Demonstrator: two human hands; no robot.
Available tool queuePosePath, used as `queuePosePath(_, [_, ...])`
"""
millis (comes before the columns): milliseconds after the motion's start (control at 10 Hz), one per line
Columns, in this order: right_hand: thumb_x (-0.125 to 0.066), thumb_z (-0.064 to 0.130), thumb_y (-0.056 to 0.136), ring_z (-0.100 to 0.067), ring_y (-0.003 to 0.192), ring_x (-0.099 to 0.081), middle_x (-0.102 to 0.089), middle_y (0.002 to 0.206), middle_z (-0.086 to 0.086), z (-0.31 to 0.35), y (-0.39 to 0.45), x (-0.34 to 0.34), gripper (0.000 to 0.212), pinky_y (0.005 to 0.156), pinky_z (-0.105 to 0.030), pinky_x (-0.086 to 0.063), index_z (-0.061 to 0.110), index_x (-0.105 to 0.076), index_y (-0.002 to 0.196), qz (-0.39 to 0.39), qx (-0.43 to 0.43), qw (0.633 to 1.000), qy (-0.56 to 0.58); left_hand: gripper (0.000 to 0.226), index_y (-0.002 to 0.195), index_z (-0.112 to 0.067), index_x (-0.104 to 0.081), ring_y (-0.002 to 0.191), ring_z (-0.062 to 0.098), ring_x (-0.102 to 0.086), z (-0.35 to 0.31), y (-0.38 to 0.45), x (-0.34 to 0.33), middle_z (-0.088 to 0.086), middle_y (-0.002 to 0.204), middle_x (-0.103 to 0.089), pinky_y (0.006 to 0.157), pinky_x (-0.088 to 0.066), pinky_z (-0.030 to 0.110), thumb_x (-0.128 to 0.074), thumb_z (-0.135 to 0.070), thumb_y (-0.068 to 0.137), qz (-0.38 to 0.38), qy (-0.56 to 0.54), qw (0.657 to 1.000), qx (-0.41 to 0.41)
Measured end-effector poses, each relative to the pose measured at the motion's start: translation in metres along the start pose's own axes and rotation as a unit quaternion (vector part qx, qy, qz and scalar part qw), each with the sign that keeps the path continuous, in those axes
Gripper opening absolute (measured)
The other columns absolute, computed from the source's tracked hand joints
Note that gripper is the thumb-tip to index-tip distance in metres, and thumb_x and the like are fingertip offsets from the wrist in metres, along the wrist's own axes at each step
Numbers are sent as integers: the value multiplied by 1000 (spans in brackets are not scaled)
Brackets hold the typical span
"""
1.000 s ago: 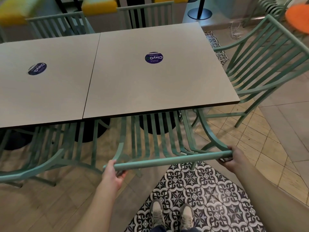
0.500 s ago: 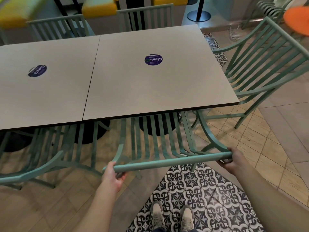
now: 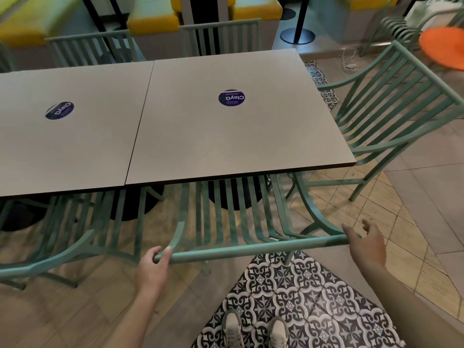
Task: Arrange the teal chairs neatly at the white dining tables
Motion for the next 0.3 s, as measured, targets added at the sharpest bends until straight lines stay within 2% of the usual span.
queuePosePath(100, [-65, 33, 86, -23, 109, -53, -59, 118, -9, 5, -17, -5, 47, 95, -46, -45, 12, -55, 127, 50, 139, 981, -123, 35, 119, -18, -61, 90, 17, -58, -2, -5, 3, 0, 103, -62, 73, -52, 38, -51, -42, 95, 17, 58, 996, -59])
queuePosePath(200, [-66, 35, 85, -18, 108, -53, -63, 106, 2, 13, -39, -24, 34, 103, -43, -35, 18, -65, 115, 78, 259, 933, -239, 40, 128, -16, -57, 91, 14, -60, -6, -11, 11, -1, 111, -60, 71, -51, 32, -52, -39, 96, 12, 95, 991, -89])
queuePosePath(300, [-58, 41, 89, -11, 118, -52, -61, 116, 12, 44, -66, -62, 34, 116, -43, -21, 27, -60, 120, 162, 297, 903, -265, 40, 129, -16, -58, 96, 10, -56, -15, -15, 16, -6, 110, -57, 79, -45, 25, -54, -37, 95, 17, 107, 986, -128])
Point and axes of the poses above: each hand's wrist, its own y-axis towards the middle knuckle, its own x-axis out of the back of the hand, z = x × y, the point moved 5 cm from there along y, towards the middle knuckle
